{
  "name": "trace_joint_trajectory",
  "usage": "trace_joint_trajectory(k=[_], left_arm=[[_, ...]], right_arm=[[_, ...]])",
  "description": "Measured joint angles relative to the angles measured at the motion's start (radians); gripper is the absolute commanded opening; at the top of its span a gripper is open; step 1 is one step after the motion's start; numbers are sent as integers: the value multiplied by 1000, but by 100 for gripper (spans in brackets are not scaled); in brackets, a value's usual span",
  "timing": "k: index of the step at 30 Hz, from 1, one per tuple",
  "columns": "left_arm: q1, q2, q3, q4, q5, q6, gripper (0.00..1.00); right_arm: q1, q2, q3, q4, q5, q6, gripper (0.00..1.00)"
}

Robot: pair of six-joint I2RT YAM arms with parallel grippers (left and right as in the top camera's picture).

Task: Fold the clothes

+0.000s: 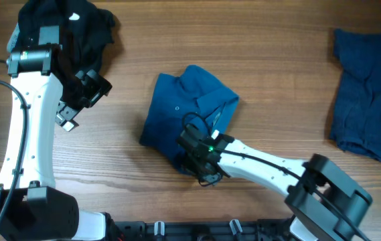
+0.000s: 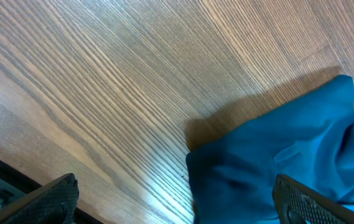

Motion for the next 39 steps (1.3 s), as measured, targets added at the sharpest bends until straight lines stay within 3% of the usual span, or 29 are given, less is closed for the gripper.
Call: trace_joint_trajectory(k=[9, 20, 29, 30, 35, 36, 37, 39], left_arm=[[0, 0, 0, 4, -4, 0, 100], [0, 0, 0, 6, -4, 0, 100], [0, 0, 0, 6, -3, 0, 100], [0, 0, 0, 6, -4, 0, 100], [0, 0, 0, 3, -3, 7, 100], [0, 0, 0, 3, -3, 17, 100], [0, 0, 0, 4, -3, 27, 100], [0, 0, 0, 7, 3, 49, 100]], right_arm=[[0, -155, -3, -141, 137, -41, 4], [-17, -161, -3, -219, 182, -74, 4], [-17, -161, -3, -250, 190, -116, 11], [-17, -161, -3, -261, 190, -119, 14], [-17, -161, -3, -314, 200, -127, 52], [-19, -161, 0, -338, 205, -137, 69], [-21, -161, 5, -364, 213, -134, 77], [-28, -162, 23, -410, 223, -135, 87]])
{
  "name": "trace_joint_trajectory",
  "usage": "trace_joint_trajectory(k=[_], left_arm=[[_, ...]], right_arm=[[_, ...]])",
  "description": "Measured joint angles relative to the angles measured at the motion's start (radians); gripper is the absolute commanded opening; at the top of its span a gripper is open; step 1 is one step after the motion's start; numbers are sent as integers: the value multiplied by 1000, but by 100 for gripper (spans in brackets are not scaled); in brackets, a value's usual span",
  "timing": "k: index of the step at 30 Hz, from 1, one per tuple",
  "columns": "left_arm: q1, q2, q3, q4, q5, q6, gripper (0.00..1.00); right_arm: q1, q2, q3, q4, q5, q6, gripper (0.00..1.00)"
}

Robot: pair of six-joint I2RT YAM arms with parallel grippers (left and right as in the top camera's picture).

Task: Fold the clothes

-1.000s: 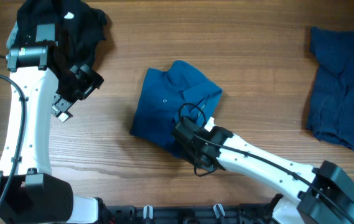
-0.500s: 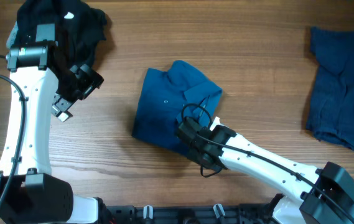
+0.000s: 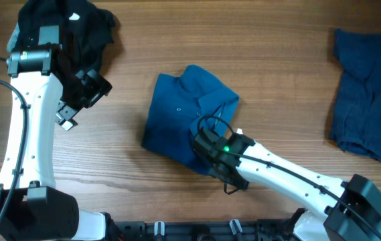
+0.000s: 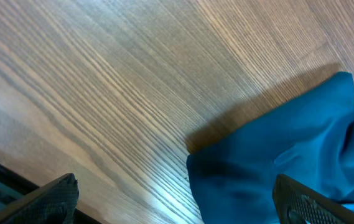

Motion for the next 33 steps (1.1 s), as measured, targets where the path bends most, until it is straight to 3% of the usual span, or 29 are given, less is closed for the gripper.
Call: trace_joint_trajectory(k=[2, 7, 14, 18, 20, 21, 24, 28, 33], left_arm=[[0, 0, 0, 11, 24, 37, 100], [-38, 0, 0, 58, 141, 210, 100], [-185, 0, 0, 104, 221, 381, 100], [-210, 0, -5, 160, 232, 400, 98], [-227, 1, -18, 195, 251, 406, 89], [-237, 3, -29, 211, 264, 409, 84], [-281, 28, -74, 266, 315, 420, 57], [-359, 85, -134, 343, 353, 420, 6], [-456, 109, -145, 424, 371, 423, 4]], right_arm=[[-12, -1, 40, -59, 14, -17, 99], [-78, -48, 161, -114, 21, -79, 100], [-350, -298, 267, -16, -172, -382, 99], [-481, -363, 270, 13, -310, -521, 79], [-534, -375, 270, 17, -366, -579, 56], [-549, -375, 270, 17, -389, -605, 50], [-555, -368, 270, 16, -434, -650, 28], [-555, -347, 270, 17, -462, -676, 16], [-555, -330, 270, 18, -476, -684, 15]])
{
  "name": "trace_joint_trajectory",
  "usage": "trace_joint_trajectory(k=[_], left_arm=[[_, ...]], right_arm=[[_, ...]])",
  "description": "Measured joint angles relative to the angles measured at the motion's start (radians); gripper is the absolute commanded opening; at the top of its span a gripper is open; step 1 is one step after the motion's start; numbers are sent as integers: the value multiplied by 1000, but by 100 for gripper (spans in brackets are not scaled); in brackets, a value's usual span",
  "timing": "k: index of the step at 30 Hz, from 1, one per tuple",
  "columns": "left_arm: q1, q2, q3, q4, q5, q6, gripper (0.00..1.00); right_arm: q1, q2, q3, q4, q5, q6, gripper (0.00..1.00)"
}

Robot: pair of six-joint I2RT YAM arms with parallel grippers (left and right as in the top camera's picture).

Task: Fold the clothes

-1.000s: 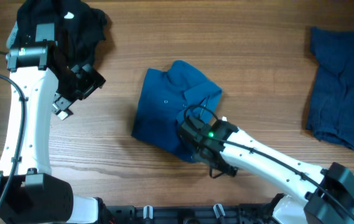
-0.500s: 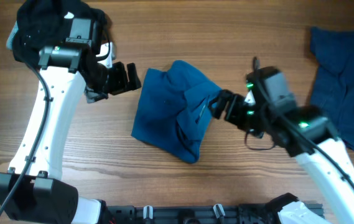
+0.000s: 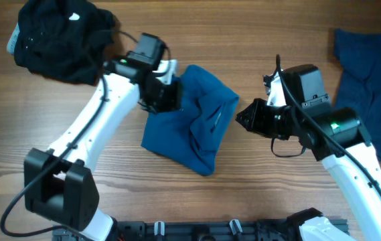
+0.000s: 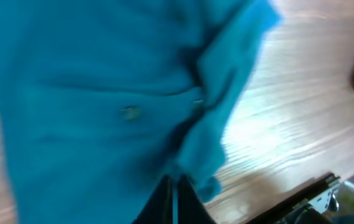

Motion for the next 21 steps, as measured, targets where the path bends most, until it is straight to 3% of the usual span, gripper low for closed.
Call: trace_joint_trajectory(k=[11, 21], left_arm=[[-36, 159, -16, 25, 38, -35, 4], [-25, 181, -265, 210, 58, -42, 4]], right_arm=[[0, 4, 0, 8, -8, -21, 19], [0, 19, 0, 111, -11, -26, 22]])
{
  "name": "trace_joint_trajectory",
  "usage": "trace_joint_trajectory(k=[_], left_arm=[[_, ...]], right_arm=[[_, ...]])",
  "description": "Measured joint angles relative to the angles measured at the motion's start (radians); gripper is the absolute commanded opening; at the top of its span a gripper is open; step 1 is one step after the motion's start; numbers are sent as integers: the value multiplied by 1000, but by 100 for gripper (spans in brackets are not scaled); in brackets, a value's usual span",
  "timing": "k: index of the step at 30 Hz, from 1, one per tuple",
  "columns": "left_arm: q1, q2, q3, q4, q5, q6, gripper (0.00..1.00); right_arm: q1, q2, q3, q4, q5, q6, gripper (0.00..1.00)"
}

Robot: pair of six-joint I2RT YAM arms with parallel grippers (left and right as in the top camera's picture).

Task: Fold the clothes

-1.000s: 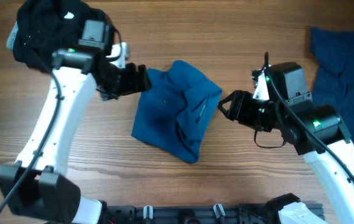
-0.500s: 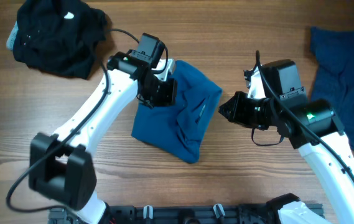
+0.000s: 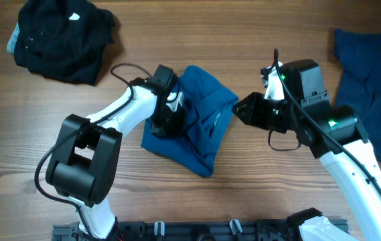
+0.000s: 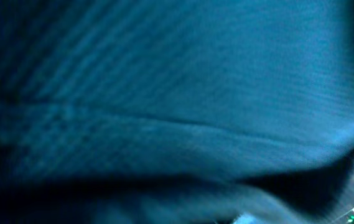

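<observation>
A blue polo shirt (image 3: 200,127) lies folded into a compact bundle in the middle of the wooden table (image 3: 257,40). My left gripper (image 3: 166,115) is pressed down on the shirt's left part. Blurred blue shirt cloth (image 4: 177,93) fills the left wrist view, and its fingers are hidden there. My right gripper (image 3: 237,110) hovers just off the shirt's right edge, pointing at it, its fingers drawn to a tip with nothing in them.
A heap of black clothes (image 3: 59,37) sits at the far left corner. A dark blue garment (image 3: 371,87) lies spread at the right edge. The arm mounts run along the front edge (image 3: 197,231).
My left gripper has gone from the shirt's upper left edge down onto its left part, so close that cloth fills its camera. The right gripper has shifted slightly up and left.
At first my left gripper hung left of the shirt while the right one was at the shirt's lower edge, then a little further right along it. Later the right gripper stood off the shirt's right side and the left reached the shirt, where it now presses.
</observation>
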Motion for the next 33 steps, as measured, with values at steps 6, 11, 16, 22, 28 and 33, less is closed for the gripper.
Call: trace_joint_trajectory(k=[6, 11, 16, 22, 28, 33], left_arm=[[5, 0, -24, 14, 29, 0, 4], [5, -14, -31, 17, 28, 0, 4], [5, -125, -47, 21, 7, 0, 6], [5, -355, -43, 40, -74, -26, 6], [5, -368, -43, -16, -130, -52, 4], [5, -361, -68, -38, -175, -103, 4]], right_arm=[[0, 36, 0, 56, -18, 5, 22], [0, 53, 0, 61, -23, 5, 27], [0, 55, 0, 85, -27, 8, 32], [0, 85, 0, 249, -66, 28, 11], [0, 323, 3, 506, -214, 62, 4], [1, 522, 34, 595, -308, 109, 4]])
